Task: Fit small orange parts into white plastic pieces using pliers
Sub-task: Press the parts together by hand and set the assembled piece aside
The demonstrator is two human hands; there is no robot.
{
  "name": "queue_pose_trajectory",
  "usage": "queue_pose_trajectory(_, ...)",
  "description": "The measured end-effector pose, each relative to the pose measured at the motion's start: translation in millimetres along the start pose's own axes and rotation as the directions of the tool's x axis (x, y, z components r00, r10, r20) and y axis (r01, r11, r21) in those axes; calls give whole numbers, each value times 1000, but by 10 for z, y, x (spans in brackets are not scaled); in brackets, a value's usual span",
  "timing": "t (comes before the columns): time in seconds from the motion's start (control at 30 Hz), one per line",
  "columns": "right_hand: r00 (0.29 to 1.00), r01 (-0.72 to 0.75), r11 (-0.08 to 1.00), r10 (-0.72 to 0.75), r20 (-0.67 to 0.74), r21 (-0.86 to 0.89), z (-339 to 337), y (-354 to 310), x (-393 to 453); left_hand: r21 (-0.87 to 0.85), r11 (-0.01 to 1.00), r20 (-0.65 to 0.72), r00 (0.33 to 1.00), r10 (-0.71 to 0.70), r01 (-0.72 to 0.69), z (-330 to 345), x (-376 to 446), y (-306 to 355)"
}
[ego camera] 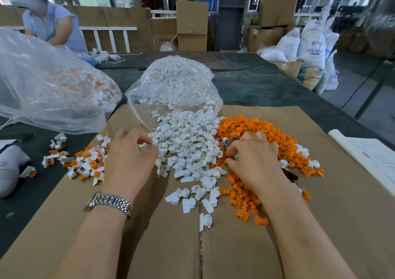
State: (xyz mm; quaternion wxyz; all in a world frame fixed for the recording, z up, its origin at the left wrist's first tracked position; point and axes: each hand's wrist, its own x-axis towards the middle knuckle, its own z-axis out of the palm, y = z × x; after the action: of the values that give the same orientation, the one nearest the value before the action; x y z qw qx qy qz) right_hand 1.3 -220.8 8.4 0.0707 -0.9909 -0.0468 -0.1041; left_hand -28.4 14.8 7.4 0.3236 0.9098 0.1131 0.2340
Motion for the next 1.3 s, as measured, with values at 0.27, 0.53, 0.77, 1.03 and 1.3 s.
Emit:
queue_pose_trajectory(0.27,998,53,992,-58,-36,-113,57,-52,-15,12,997,304,950,67,-74,9,-25,-37)
queue_pose_trajectory(0.53,984,83,964,-40,-171,254,35,-56,-12,154,974,402,911,91,-165,30,-28,-42)
queue_pose_trajectory(0.77,993,92,786,-27,-115,612,-16,-122,-10,-313,942,400,916,16,120,-1,-60,80)
queue_pose_trajectory(1.03,999,-4,465,-41,26,885,-77,-105,-37,-643,654,554,831,37,400,61,-105,253)
queue_pose_trajectory(1.3,991,-35,183,-123,58,982,-115,-108,-38,-730,149,681,727,86,666,129,-60,211)
